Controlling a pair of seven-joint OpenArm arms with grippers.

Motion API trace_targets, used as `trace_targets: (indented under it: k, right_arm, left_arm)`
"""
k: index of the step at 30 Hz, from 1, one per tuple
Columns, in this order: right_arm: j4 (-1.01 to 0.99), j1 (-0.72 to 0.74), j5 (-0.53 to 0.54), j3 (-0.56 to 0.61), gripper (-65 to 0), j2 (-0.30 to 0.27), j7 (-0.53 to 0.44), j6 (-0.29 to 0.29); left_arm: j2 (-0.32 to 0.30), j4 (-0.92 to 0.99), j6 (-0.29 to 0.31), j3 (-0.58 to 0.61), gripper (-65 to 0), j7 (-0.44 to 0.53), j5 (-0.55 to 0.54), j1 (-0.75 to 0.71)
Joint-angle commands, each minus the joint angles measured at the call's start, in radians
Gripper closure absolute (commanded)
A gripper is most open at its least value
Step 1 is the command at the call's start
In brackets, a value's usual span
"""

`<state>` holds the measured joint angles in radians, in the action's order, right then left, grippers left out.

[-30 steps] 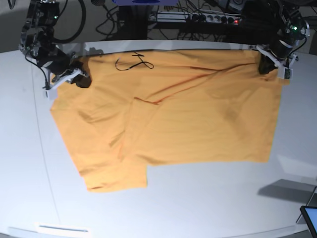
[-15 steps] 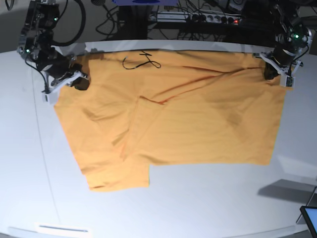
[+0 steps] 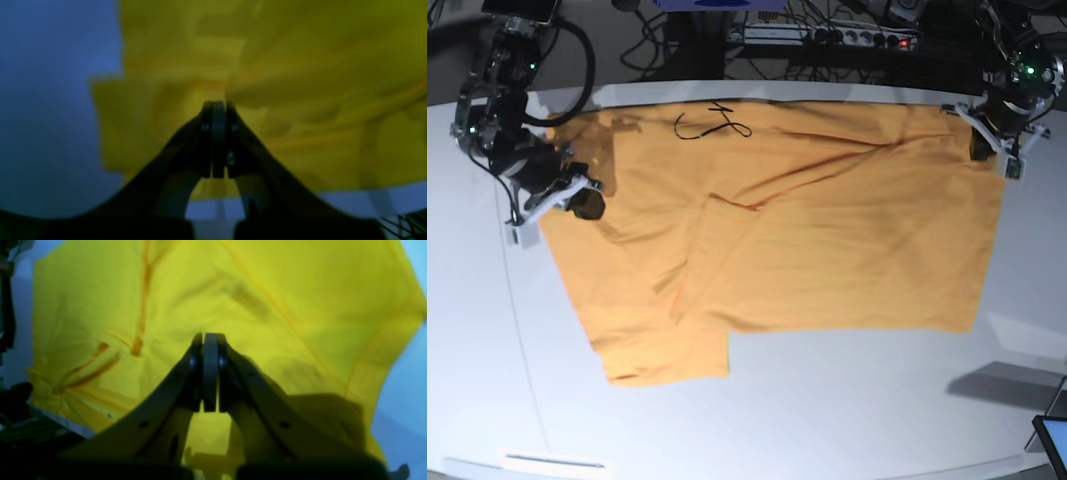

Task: Fold the T-shirt properly
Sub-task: 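Release the shirt edge and move both grippers outward along the shirt sides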

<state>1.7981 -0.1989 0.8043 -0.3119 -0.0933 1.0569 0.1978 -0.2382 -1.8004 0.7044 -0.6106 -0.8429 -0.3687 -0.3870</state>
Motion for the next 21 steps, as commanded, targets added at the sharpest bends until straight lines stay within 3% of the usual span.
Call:
trace_targets:
  k: [1,5,13,15,18,21]
  right_arm:
    - [0.027,0.014,0.013,0.0,-0.1,-0.007,-0.01,0.007]
    - [0.047,0.036,0.01,0.001,-0.1,-0.009,-0.005,0.007]
    - [0.035,0.131,0.01,0.0,-2.6,-0.099,-0.005,0.007]
    - [-0.004,0.16,0.01,0.001,-8.0,-0.124,-0.005,0.007]
    - [-0.088,0.204,0.01,-0.003,-21.9,-0.148,-0.011,0.01]
    - [-0.137,0.237,0.01,0.001,-34.7,-0.164,-0.014,0.013]
  left_arm:
    - [-0.016,-0.037,-0.006,-0.007,0.0,0.02,-0.006,0.003]
    - [-0.017,-0.078,-0.006,-0.013,0.0,0.02,-0.006,0.012]
    - [-0.022,-0.014,-0.006,-0.137,0.0,0.0,-0.003,0.164]
    - [-0.057,0.012,-0.006,-0.141,0.0,-0.069,-0.003,0.208]
    - [-0.105,0.095,-0.006,-0.144,0.0,-0.184,-0.003,0.297]
    - [-0.142,0.17,-0.006,-0.144,-7.6,-0.207,-0.003,0.349]
